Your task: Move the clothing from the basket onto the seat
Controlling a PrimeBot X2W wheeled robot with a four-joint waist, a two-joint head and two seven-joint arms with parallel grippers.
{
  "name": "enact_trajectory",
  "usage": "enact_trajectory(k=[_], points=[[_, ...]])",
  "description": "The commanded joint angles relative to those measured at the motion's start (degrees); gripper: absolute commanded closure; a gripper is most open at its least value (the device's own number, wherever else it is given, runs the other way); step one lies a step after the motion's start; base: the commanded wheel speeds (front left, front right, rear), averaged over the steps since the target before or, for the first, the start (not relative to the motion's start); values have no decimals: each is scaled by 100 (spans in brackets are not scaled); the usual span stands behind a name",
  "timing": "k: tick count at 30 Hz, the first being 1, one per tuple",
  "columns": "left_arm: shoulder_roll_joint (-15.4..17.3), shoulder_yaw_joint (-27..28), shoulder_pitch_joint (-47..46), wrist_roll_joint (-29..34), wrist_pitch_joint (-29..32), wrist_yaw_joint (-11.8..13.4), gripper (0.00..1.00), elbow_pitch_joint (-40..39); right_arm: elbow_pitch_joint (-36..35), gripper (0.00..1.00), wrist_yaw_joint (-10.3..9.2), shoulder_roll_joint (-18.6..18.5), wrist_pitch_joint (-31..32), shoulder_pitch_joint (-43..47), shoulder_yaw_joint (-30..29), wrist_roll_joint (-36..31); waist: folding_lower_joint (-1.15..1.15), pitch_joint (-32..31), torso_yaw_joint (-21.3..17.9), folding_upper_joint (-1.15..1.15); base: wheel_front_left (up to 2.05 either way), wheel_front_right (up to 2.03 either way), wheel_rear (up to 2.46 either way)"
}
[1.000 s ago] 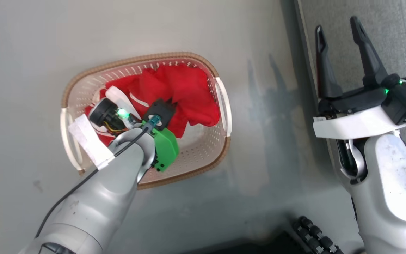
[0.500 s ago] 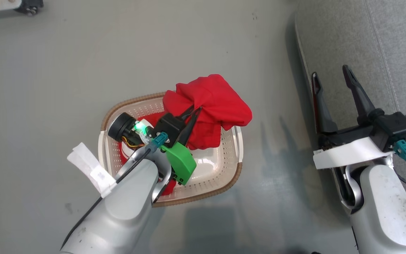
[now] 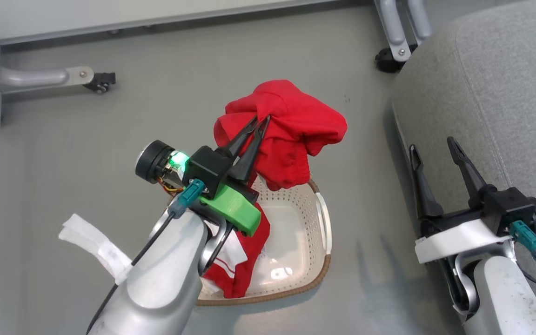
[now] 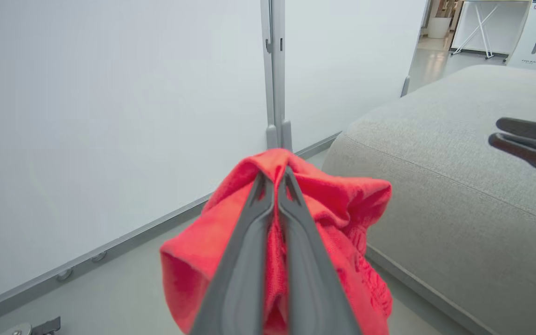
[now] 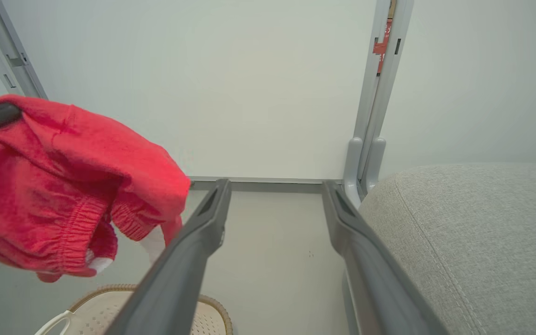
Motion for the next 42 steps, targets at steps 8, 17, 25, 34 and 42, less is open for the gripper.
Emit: enact_trajectory(k=[8, 17, 25, 34, 42], points=[[17, 320, 206, 138, -22, 38, 100, -823, 11, 0, -2, -16, -15, 343, -4, 111, 0, -718, 198, 0, 0, 0, 0], [42, 388, 221, 243, -22, 31, 100, -1277, -22, 0, -2, -16, -15, 471, 11, 194, 0, -850, 247, 0, 0, 0, 0], [52, 390, 270, 280, -22, 31, 100, -1328, -266, 0, -2, -16, -15, 435, 322, 214, 0, -857, 239, 0, 0, 0, 0], [40, 372, 222, 299, -23, 29, 100, -1282, -633, 0, -2, -17, -15, 308, 1382, 152, 0, -838, 236, 0, 0, 0, 0], [11, 244, 55, 245, -22, 27, 100, -1337, -534, 0, -2, -17, -15, 34, 2179, 269, 0, -737, 336, 0, 0, 0, 0]])
